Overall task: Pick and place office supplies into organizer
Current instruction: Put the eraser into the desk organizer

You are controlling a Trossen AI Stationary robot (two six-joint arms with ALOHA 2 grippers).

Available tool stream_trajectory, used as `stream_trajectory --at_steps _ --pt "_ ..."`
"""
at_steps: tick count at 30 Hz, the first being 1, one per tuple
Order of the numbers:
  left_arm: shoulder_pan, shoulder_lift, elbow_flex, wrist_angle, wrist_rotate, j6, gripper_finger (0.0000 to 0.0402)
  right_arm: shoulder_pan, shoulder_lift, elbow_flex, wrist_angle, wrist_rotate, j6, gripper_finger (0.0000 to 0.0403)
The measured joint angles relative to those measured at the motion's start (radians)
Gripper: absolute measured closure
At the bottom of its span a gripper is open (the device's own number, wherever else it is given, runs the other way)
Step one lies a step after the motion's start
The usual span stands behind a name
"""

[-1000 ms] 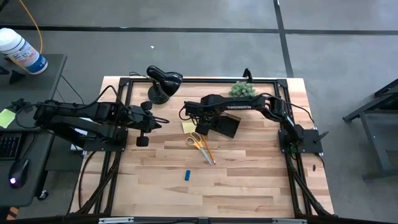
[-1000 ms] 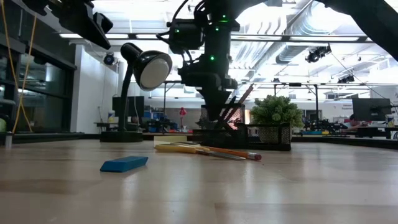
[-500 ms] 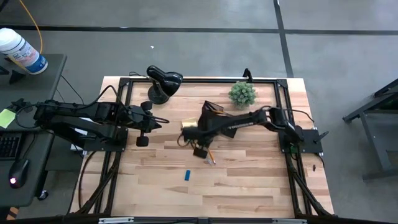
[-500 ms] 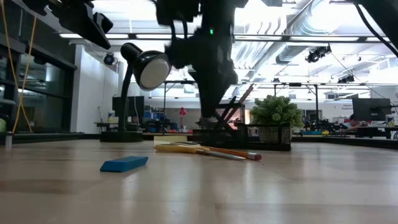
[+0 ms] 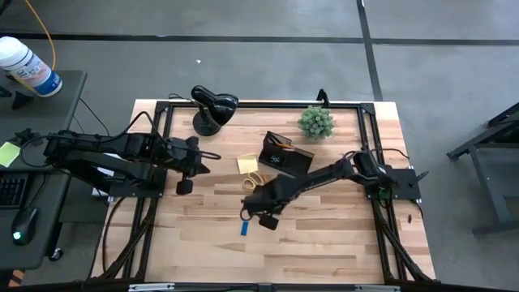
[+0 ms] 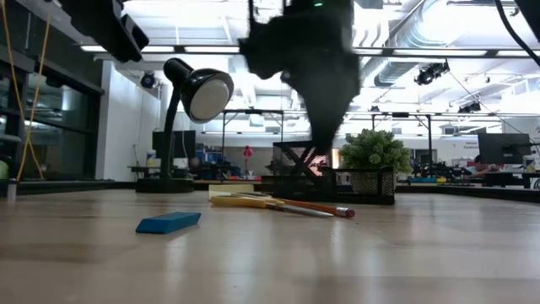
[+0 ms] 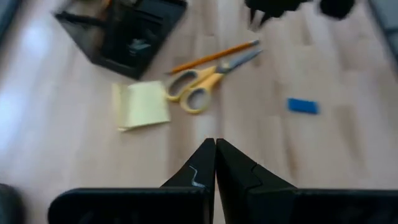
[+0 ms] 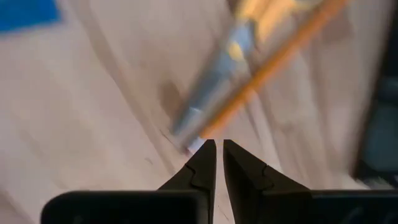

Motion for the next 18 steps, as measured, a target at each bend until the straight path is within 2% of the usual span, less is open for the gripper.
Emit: stream_trajectory --at_steps 4,10,14,18 --pt "0.000 0.000 0.000 0.000 0.069 -0.107 0.0399 0.042 0.000 0.000 -0.094 0.081 0.085 0.0380" --pt "-0.038 0.000 0.000 0.000 0.090 -0.228 0.0399 0.081 -0.002 -0.020 -0.124 0.148 0.111 0.0389" --pt "-0.132 0.021 0.000 0.001 0.053 -0.342 0.0399 0.078 -0.038 -0.134 -0.100 0.184 0.132 0.0399" --pt "-0.257 0.074 0.000 0.008 -0.042 -0.480 0.0399 0.075 -0.173 -0.332 0.013 0.231 0.155 0.0399"
